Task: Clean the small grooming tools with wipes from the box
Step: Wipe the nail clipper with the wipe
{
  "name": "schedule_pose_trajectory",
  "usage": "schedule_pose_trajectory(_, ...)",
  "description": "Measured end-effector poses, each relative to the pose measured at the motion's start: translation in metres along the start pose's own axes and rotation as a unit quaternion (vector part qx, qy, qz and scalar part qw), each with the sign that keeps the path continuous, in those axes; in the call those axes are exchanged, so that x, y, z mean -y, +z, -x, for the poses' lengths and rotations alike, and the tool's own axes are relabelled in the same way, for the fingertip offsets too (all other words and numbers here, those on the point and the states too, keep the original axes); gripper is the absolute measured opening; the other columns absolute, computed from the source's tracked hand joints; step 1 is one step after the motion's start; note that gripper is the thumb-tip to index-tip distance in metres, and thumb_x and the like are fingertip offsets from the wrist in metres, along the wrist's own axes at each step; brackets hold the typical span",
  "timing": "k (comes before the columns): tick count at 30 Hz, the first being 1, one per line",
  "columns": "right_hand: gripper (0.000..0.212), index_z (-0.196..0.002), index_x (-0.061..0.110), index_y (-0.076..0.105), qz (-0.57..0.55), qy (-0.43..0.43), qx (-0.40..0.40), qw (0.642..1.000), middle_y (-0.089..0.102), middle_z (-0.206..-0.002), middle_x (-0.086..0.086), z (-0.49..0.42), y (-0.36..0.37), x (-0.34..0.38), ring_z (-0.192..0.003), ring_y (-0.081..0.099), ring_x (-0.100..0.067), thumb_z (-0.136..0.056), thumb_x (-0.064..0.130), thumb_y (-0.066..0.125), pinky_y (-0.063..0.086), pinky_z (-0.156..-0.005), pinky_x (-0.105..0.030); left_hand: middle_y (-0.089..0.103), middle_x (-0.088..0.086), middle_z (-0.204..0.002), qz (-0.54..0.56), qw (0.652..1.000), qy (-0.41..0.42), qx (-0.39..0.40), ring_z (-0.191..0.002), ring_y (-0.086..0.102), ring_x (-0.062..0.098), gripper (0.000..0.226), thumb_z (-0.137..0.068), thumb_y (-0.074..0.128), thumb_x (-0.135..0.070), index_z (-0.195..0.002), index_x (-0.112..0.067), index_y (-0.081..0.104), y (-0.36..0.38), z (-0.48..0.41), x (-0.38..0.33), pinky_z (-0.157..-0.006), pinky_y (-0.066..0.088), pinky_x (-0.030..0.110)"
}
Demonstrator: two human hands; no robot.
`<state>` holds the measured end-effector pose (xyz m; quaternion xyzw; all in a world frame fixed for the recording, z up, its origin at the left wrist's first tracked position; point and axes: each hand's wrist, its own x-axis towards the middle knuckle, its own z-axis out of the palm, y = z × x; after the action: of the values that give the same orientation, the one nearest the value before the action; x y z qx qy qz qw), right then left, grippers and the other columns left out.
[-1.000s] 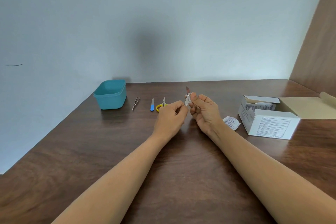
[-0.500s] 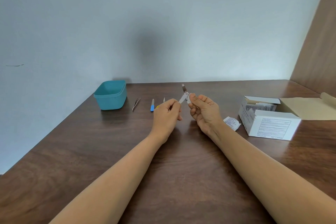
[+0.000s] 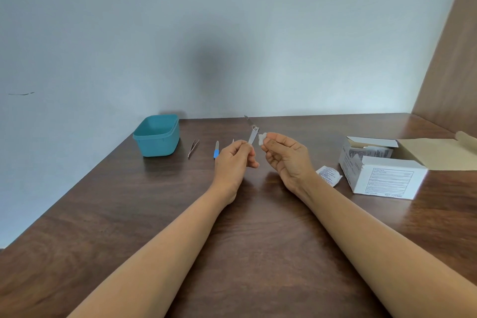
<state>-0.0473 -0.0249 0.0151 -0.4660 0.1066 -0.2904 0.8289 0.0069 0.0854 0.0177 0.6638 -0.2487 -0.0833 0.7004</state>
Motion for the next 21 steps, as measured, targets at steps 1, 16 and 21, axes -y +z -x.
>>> schedule_pose_trajectory(1,0.012,-0.086,0.006,0.069,0.003,-0.001,0.003,1.0,0.071,-0.071,-0.003,0.0002,0.0003,0.0,-0.063,0.065,-0.008,-0.082,-0.004,0.065,0.05,-0.059,-0.016,0.052,0.004,-0.064,-0.001,1.0,-0.001,0.001,-0.063,0.058,0.016,0.027,-0.09,0.049,-0.009,-0.064,-0.011,0.054,0.0,0.0001,-0.0001,-0.047,0.037,0.007)
schedule_pose_trajectory(16,0.012,-0.09,0.007,0.069,-0.002,-0.007,0.006,1.0,0.073,-0.074,-0.001,0.0012,0.0005,0.0007,-0.065,0.067,-0.007,-0.084,-0.003,0.063,0.051,-0.061,-0.015,0.051,0.003,-0.061,-0.003,1.0,0.002,0.003,-0.067,0.057,0.018,0.027,-0.09,0.048,-0.008,-0.064,-0.012,0.055,0.0003,0.0013,-0.0006,-0.046,0.038,0.007)
schedule_pose_trajectory(21,0.012,-0.091,0.006,0.069,0.004,-0.005,0.008,1.0,0.072,-0.075,-0.002,0.0004,-0.0001,0.0002,-0.064,0.065,-0.006,-0.083,-0.003,0.065,0.051,-0.061,-0.015,0.052,0.002,-0.06,-0.016,1.0,0.008,0.007,-0.064,0.058,0.015,0.028,-0.091,0.048,-0.01,-0.064,-0.013,0.055,0.0005,0.0007,0.001,-0.048,0.038,0.006)
